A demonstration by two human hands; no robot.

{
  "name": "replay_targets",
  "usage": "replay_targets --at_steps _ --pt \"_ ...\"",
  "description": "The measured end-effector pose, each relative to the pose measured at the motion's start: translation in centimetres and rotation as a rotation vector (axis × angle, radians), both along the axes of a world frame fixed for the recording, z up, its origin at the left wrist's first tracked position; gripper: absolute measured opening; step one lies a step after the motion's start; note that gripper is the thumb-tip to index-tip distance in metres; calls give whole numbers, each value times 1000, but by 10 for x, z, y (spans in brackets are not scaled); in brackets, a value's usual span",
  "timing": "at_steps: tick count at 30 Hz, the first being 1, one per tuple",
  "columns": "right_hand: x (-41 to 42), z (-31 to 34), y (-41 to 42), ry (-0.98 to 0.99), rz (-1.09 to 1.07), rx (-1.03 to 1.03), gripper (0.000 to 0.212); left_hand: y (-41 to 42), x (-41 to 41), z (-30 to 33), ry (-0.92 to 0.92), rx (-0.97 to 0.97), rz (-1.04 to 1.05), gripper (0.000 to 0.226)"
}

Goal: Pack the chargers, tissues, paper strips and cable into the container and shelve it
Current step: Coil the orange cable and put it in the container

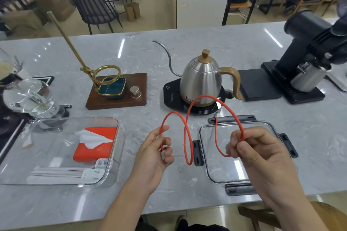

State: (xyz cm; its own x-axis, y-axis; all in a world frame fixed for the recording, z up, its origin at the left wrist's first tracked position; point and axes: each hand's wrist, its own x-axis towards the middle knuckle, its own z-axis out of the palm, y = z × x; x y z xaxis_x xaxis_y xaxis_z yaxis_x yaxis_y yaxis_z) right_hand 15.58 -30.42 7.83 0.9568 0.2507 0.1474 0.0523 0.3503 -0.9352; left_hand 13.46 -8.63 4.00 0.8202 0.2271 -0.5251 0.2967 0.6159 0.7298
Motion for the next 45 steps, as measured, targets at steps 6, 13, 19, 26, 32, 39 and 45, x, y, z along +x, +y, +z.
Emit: replay_targets --at_steps 6,13,19,26,32,39,45 --pt "-2 1 4 -36 4 -37 31 -12 -6 2 87 -59 -52 23" --pt "-6 2 9 -69 39 -68 27 -27 -12 12 100 -93 -146 21" --pt "-8 2 10 -136 58 -104 11 -31 -15 18 97 -121 -196 36" --pt "-9 -6 7 -203 73 -207 6 -31 -17 22 86 -146 -233 40" --pt "-9 -9 6 -224 90 -265 8 -31 -18 26 49 -163 -254 36" --pt "-10 -13 6 -242 142 -366 14 -30 -16 29 41 -269 -277 48" --pt "-8 -15 5 -300 190 -457 19 -20 -16 23 9 -507 -277 100"
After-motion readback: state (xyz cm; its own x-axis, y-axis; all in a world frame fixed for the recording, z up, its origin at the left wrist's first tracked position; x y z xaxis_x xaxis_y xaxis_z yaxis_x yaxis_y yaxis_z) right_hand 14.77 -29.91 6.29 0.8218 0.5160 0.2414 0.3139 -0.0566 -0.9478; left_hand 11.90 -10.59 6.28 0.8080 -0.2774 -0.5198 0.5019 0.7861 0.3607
